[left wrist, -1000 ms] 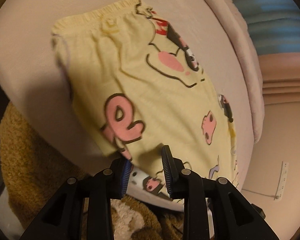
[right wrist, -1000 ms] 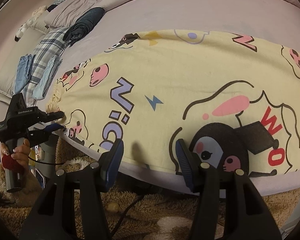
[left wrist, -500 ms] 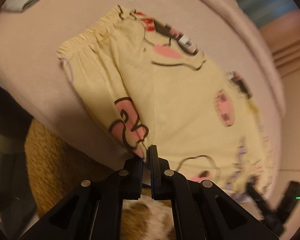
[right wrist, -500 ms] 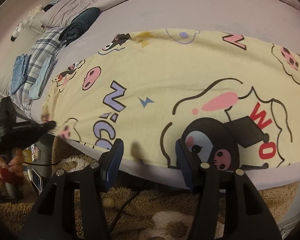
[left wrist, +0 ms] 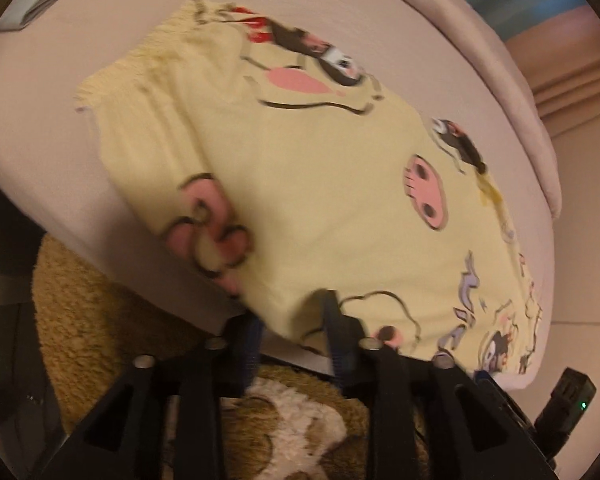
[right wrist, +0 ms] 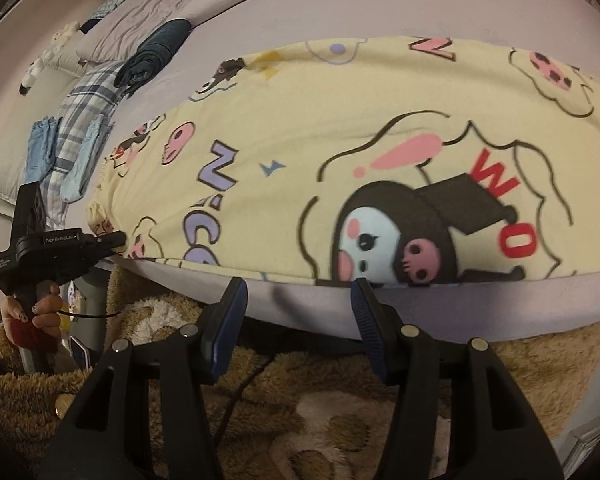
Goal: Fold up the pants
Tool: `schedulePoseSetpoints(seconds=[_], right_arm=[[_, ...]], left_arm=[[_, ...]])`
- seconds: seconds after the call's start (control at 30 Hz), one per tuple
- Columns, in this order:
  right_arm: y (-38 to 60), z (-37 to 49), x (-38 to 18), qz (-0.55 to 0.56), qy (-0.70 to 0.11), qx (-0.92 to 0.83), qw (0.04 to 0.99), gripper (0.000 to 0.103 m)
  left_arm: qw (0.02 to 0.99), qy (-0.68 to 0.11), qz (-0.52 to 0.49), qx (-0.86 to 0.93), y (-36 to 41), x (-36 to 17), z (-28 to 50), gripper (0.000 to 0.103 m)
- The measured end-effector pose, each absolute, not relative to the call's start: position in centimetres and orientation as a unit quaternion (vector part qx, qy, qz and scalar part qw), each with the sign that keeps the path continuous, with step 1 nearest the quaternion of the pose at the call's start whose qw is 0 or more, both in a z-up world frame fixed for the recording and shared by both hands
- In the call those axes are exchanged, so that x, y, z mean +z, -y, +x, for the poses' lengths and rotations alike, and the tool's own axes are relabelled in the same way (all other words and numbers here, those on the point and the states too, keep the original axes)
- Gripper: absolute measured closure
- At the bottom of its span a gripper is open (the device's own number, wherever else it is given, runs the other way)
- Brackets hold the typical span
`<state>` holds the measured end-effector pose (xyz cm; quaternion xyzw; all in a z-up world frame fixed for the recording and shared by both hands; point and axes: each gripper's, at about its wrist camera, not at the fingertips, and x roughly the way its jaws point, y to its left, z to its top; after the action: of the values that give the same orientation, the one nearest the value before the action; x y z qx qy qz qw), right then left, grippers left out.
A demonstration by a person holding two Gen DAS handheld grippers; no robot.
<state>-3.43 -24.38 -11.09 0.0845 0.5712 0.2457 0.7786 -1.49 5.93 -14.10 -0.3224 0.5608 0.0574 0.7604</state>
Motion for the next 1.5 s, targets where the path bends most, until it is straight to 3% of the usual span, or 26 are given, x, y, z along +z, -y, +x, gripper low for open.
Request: schedulePoseSetpoints(seconds=[0.07,0.37,0.4,0.43,0.47,0.63,0.8,1.0,1.13,1.2,1.3,1.37,1.43,1.5], right_arm=[[23.8,-3.3,-11.1,0.073,-0.57,0.246,0.781,0.048],[23.5,-3.1,-11.3,0.071,-0.569,0.25,0.78,0.048],[23.6,-3.1,-11.4,0.074,-0.57,0.249,0.78,0.048],[23.6,-3.1,-11.5,0.077,-0.57,0.248,0.78,0.048],[23.6,-3.1,-11.5,0.078,-0.57,0.247,0.78,0.048],[23.1,-3.1,-10.8,0.051,-0.56,0.251,0.788,0.052],[22.9,-2.6,-10.7,0.047,-0.569,0.25,0.782,0.054],[24.4,-2.1,-8.5,0.064,-0.535,0.247,0.805,0.052],[24.9,-0.9,-11.9,0.071,-0.573,0.211,0.788,0.053],[25.1,-1.9,-12.0,0.072,-0.552,0.212,0.803,0.054],[25.8,-3.0,-12.1,0.076,-0.563,0.21,0.796,0.056],[27.3,-3.2,-12.0,0.101,-0.568,0.202,0.792,0.058],[30.3,-3.1,-11.0,0.117,-0.544,0.166,0.814,0.056],[33.1,-2.8,-10.0,0.12,-0.523,0.118,0.835,0.054]], left_arm=[[0.762,-0.558,-0.325,0.05,-5.2,-13.9,-1.4,0.062],[0.761,-0.553,-0.337,0.029,-3.3,-14.1,-1.2,0.063],[0.762,-0.551,-0.339,0.033,-3.3,-14.2,-1.3,0.068],[0.765,-0.55,-0.333,0.036,-3.3,-14.2,-1.3,0.089],[0.767,-0.549,-0.33,0.041,-3.4,-14.2,-1.5,0.097],[0.763,-0.543,-0.34,0.083,-5.9,-14.5,-2.9,0.099],[0.75,-0.554,-0.349,0.089,-7.9,-14.8,-3.5,0.099],[0.771,-0.572,-0.274,0.054,-5.4,-11.9,-2.2,0.099],[0.778,-0.578,-0.246,0.016,-2.7,-10.3,0.1,0.099],[0.777,-0.584,-0.236,-0.005,-1.5,-9.6,1.0,0.098],[0.787,-0.583,-0.201,-0.02,0.2,-8.5,2.2,0.093],[0.794,-0.579,-0.181,-0.035,1.6,-8.1,3.3,0.078],[0.799,-0.575,-0.169,-0.049,3.3,-8.0,4.8,0.071],[0.806,-0.565,-0.156,-0.078,5.4,-7.6,6.0,0.069]])
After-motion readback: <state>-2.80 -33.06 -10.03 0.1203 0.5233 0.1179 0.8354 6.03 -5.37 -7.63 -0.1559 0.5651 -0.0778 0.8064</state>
